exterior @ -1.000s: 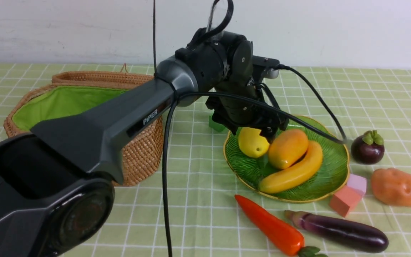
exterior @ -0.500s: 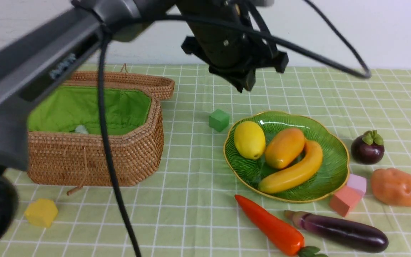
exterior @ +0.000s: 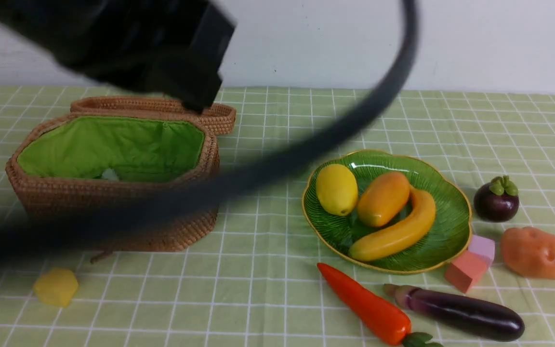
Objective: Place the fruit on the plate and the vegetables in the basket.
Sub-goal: Use the right arm to grab a carrot and put it into the left basket
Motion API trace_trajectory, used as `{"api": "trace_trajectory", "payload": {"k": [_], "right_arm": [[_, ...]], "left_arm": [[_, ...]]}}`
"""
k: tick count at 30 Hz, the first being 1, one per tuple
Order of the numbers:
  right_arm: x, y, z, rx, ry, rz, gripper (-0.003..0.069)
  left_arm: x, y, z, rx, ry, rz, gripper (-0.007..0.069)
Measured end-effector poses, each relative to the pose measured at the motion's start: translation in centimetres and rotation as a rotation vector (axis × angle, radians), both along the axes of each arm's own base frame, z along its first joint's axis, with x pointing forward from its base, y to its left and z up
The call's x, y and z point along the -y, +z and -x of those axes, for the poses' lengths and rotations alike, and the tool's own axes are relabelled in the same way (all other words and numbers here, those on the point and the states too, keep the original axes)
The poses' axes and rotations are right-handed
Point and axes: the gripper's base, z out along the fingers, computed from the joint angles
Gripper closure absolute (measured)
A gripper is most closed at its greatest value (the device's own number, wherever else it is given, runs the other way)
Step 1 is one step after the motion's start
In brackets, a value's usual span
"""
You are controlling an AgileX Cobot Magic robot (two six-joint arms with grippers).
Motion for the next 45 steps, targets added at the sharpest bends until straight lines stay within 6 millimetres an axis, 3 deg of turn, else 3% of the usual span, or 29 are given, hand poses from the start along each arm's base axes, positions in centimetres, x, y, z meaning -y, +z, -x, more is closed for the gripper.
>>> {"api": "trace_trajectory", "payload": {"k": [3,6,9,13,17,22,24,29,35,38,45], "right_arm": [[-0.5,-0.6,-1.3,-0.048,0.003,-0.003,0.0545],[-1.4,-1.9,-3.6,-0.139,0.007,0.002,0.0545],[-2.0,-2.9,-5.6,-0.206,0.006,0.021,0.0545],[-3.1,-4.1,-8.4,-0.290,0.011,0.018,0.0545],[-5.4,-5.9,-10.2,-0.374,0.052,0.036,0.0545],[-9.9,-8.9,-10.1,-0.462,0.163,0.155,0.0544],[-11.6,-10.8,-10.0,-0.481,0.210,0.284,0.0536],[-12.2,-13.2,-11.3,-0.492,0.188,0.402,0.0479],[-12.1,-15.8,-14.2,-0.495,0.112,0.392,0.0305],[-12.3,-17.1,-15.2,-0.489,0.094,0.386,0.0251],[-13.2,-20.9,-17.3,-0.460,0.110,0.416,0.0221]], "left_arm": [[-1.6,-2.6,2.3,0.027,0.008,0.030,0.0638],[-5.0,-5.8,6.7,0.176,0.007,0.110,0.0638],[-7.5,-7.5,9.9,0.311,0.014,0.193,0.0638],[-8.8,-9.2,11.8,0.371,0.019,0.235,0.0638],[-9.1,-10.0,12.2,0.365,0.015,0.226,0.0638],[-9.0,-10.1,12.3,0.351,0.010,0.237,0.0638],[-9.0,-10.1,12.3,0.348,0.009,0.241,0.0638],[-9.0,-10.1,12.3,0.360,-0.001,0.230,0.0638],[-8.9,-10.1,12.4,0.366,-0.023,0.234,0.0638],[-8.8,-10.0,12.4,0.363,-0.029,0.246,0.0638],[-8.7,-9.8,12.5,0.382,-0.037,0.267,0.0638]]}}
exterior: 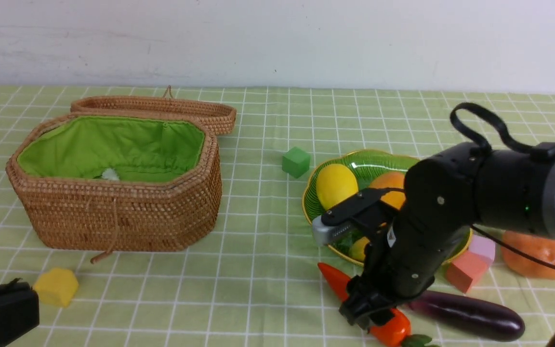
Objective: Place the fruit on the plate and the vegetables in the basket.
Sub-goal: Use the right arm to grab a carrot and put it into the left basket
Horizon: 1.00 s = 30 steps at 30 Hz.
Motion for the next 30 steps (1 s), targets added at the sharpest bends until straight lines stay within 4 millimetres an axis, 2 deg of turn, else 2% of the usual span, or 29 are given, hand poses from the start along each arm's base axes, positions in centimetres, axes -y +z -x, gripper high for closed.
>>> {"api": "trace_trajectory", "payload": {"k": [4,11,14,19,30], "right_arm": [[0.0,-1.5,-0.5,-0.002,0.028,0.046,0.0220],[-0.1,-2.3,-0.6,-0.018,0.027,0.054,0.0223],[-0.2,-2.8,-0.6,-0.035,0.026,0.058,0.0246],[-0.2,-2.8,-0.7,-0.037,0.024,0.056,0.0277],[-0.2,-2.8,-0.7,-0.037,0.024,0.056,0.0277]], "left_arm": [[0.0,0.0,0.0,-0.002,-0.001,0.002,0.0638],[0.0,-0.2,0.1,-0.020,-0.008,-0.014,0.0638],[0.0,-0.2,0.1,-0.023,-0.009,-0.017,0.0638],[0.0,-0.2,0.1,-0.022,-0.009,-0.016,0.0638],[0.0,-0.2,0.1,-0.023,-0.010,-0.015,0.0638]]}}
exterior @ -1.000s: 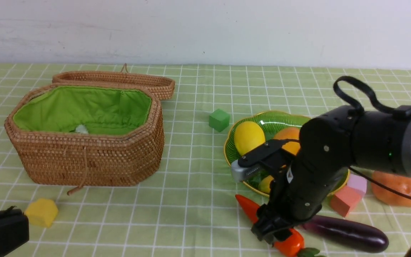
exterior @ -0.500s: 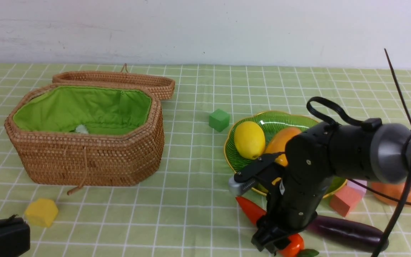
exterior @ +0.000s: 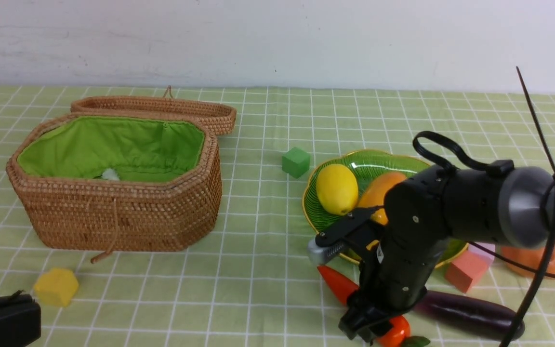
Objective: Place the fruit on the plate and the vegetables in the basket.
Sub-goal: Use the right arm to grab a carrot and put it into the left basket
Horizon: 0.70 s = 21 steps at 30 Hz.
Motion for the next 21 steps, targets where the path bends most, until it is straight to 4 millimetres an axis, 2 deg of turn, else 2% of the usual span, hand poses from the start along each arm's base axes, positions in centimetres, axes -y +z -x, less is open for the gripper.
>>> {"api": "trace_trajectory", "payload": {"k": [5,9,11,16,19,21], "right_arm": [[0.1,0.1,0.2,-0.019,-0.002,0.007,0.0277],[0.1,1.7,0.8,-0.055,-0.020,-0.013,0.0277],[0.0,3.6,1.2,-0.077,-0.035,-0.050,0.0277],[-1.1,9.8,2.0,-0.103,-0.064,-0.230,0.0277],[-2.6,14.3,1.2,-0.013,-0.043,-0.379,0.0277],[-3.7,16.4,0.5,0.067,-0.007,-0.442,0.0277]], "left_arm": [[0.0,0.0,0.0,0.000,0.000,0.000,0.0638],[0.0,0.0,0.0,0.000,0.000,0.000,0.0638],[0.0,0.0,0.0,0.000,0.000,0.000,0.0638],[-0.1,0.0,-0.1,0.015,0.009,-0.008,0.0638],[-0.3,0.4,-0.4,0.063,0.043,-0.007,0.0638],[-0.6,0.6,-0.6,0.089,0.078,-0.011,0.0638]]}}
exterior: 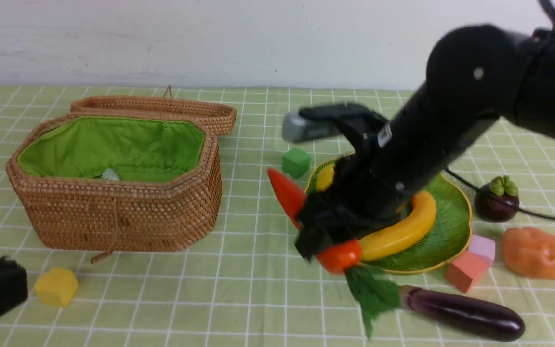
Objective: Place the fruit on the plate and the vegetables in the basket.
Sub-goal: Use the right arm to grab a carrot and put it into the left basket
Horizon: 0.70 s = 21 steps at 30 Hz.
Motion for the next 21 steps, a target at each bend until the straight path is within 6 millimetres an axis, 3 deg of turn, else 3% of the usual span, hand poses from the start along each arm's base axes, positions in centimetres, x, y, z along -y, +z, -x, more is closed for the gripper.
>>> {"api": "trace_trajectory", "payload": {"k": [3,6,9,14,21], "right_arm": [[-2.8,3.4,-1.2,0.171,0.053,-0.104,0.0277],[-5.8,5.5,-1.9,0.299,0.119,-0.177,0.0277],[-9.2,6.2,-3.1,0.431,0.197,-0.229,0.0277],[-13.6,4.7,-6.9,0.644,0.218,-0.295,0.0277],[-16.2,0.1,-10.4,0.746,0.164,-0.318,0.0277]], "left_arm": [[-0.7,0.6,-0.4,0.038,0.092,0.005,0.0638],[-1.5,0.9,-0.9,0.056,0.192,0.016,0.0638],[-2.5,1.0,-1.4,0.061,0.319,0.042,0.0638],[-4.1,1.6,-1.9,0.099,0.511,0.109,0.0638],[-4.5,1.9,-2.0,0.112,0.560,0.170,0.0638]]}}
